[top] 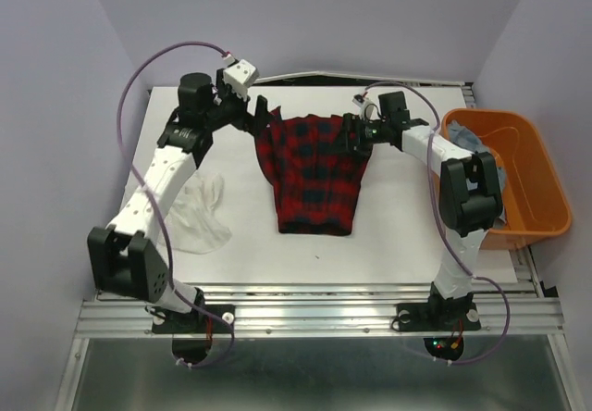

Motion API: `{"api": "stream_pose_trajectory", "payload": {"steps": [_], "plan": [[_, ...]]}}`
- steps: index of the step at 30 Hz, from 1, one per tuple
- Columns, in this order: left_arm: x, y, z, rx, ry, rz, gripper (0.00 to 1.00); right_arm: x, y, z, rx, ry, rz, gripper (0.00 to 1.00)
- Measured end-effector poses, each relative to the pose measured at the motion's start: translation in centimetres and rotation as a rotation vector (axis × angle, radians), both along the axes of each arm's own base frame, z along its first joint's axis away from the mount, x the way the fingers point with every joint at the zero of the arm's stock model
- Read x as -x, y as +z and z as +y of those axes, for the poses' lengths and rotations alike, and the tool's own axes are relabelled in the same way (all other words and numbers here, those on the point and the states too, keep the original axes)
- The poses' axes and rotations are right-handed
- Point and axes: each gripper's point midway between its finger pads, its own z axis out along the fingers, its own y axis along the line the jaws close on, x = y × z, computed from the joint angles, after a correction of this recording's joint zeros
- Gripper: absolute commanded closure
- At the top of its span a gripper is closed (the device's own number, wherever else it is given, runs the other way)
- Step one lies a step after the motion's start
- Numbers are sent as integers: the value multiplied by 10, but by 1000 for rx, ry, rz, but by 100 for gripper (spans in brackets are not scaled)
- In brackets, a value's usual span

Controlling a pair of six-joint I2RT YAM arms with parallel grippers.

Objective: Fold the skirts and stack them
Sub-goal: Fold the skirt

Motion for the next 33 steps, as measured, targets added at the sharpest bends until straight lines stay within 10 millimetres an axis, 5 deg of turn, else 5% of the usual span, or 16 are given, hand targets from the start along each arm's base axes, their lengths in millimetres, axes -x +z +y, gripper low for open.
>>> {"api": "stream_pose_trajectory", "payload": {"steps": [3, 6, 9, 12, 15, 18, 25, 33], "plan": [[33, 50, -13, -105, -91, -227, 8, -4, 21, 5, -39, 19, -43, 23], [83, 32, -61, -228, -276, -306, 27, -3, 28, 8, -64, 36, -51, 23], [132, -49, -95, -413, -456, -280, 33, -1, 29, 10, -79, 48, -42, 24], [184, -151, -91, -646, -608, -155, 28, 1, 28, 13, -89, 62, -41, 25], [219, -196, -89, -788, -695, -129, 23, 1, 14, 17, -86, 76, -29, 26], [230, -208, -95, -850, -714, -178, 20, 11, -11, 21, -73, 93, 18, 26], [215, -241, -106, -943, -639, -231, 25, 32, -69, 26, -31, 129, 124, 27], [189, -255, -120, -976, -554, -310, 72, 31, -78, 23, -8, 161, 72, 32]]}}
